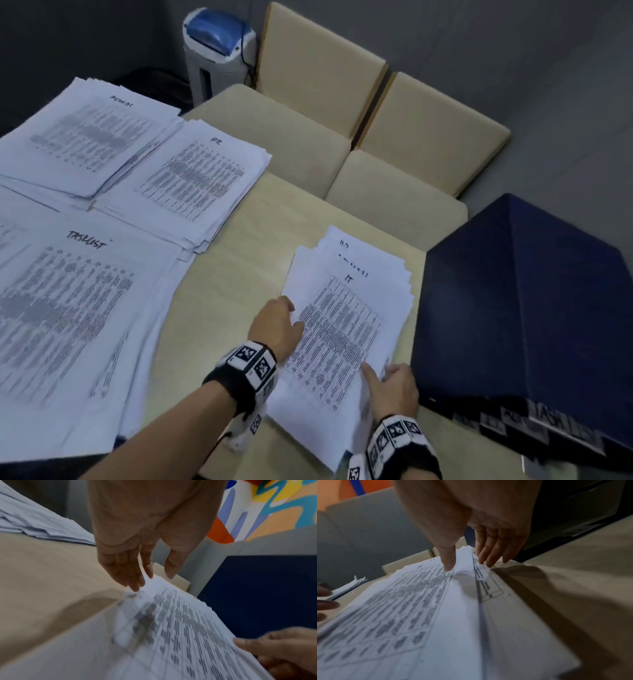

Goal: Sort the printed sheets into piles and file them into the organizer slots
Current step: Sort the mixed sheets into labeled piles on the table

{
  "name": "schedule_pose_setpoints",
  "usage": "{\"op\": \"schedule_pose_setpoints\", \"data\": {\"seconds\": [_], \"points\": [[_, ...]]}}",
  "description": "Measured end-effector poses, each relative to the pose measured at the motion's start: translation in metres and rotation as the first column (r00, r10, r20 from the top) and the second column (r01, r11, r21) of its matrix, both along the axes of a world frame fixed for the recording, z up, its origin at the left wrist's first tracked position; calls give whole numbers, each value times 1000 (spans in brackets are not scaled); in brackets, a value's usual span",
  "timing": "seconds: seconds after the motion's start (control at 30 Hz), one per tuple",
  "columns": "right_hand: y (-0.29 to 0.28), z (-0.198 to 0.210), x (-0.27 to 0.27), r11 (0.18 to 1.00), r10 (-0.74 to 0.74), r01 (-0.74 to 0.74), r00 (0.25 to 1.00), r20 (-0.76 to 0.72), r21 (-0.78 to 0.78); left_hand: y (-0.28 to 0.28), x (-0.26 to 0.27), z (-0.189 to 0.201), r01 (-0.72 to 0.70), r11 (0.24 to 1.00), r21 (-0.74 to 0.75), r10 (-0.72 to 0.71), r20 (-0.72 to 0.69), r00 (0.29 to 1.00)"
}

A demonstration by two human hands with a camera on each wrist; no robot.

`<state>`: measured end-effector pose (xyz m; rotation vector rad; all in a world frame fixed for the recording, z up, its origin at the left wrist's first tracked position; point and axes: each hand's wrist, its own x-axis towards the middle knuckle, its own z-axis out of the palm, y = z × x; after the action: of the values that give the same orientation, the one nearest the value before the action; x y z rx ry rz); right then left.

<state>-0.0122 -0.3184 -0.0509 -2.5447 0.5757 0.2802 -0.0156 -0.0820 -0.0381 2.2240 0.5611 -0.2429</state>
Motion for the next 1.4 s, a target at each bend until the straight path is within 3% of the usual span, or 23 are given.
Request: {"op": "schedule_pose_setpoints", "data": {"seconds": [0.2, 0.33, 0.43, 0.53, 0.73, 0.83, 0.93, 1.0, 1.1, 1.17, 1.27, 1.33, 1.4], "points": [[-14, -4, -2, 982, 1, 4, 1000, -26, 186, -18, -10, -10, -102, 970, 219, 110, -23, 994], [-22, -5, 1, 978, 22, -27, 999, 28, 205, -16, -8, -6, -79, 949, 305, 108, -80, 991], [-26, -4, -2, 971, 33, -52, 996, 84, 232, -14, -6, -6, -25, 892, 451, 125, -194, 973], [-30, -3, -14, 950, -17, -18, 994, 111, 311, -15, -3, -10, -6, 852, 524, 135, -209, 969], [-34, 9, -27, 844, -117, 63, 991, 69, 532, -17, 5, -14, 35, 878, 477, 40, -146, 989], [-37, 10, -22, 803, -160, 103, 986, 46, 587, -6, 7, -19, 24, 935, 354, 51, -203, 978], [-39, -1, -18, 766, -249, 184, 968, 20, 616, 6, 9, -16, -22, 963, 269, 66, -157, 985], [-34, 0, -19, 725, -302, 219, 953, 16, 653, 10, 7, -6, 12, 930, 366, 33, -118, 993], [-26, 11, -10, 662, -377, 290, 926, -27, 691, 15, 4, 14, 133, 800, 585, -101, -87, 991], [-19, 18, -4, 608, -397, 321, 915, -72, 726, 20, 4, 22, 168, 776, 609, -165, -61, 984], [-13, 22, 4, 436, -362, 332, 915, -175, 836, 29, 3, 19, 179, 870, 459, -222, 41, 974], [-12, 22, 10, 382, -355, 328, 915, -190, 864, 30, -3, 15, 149, 969, 194, -186, 185, 965], [-10, 23, 16, 392, -339, 317, 922, -184, 864, 31, -8, 12, 104, 985, -136, -69, 245, 967]]}}
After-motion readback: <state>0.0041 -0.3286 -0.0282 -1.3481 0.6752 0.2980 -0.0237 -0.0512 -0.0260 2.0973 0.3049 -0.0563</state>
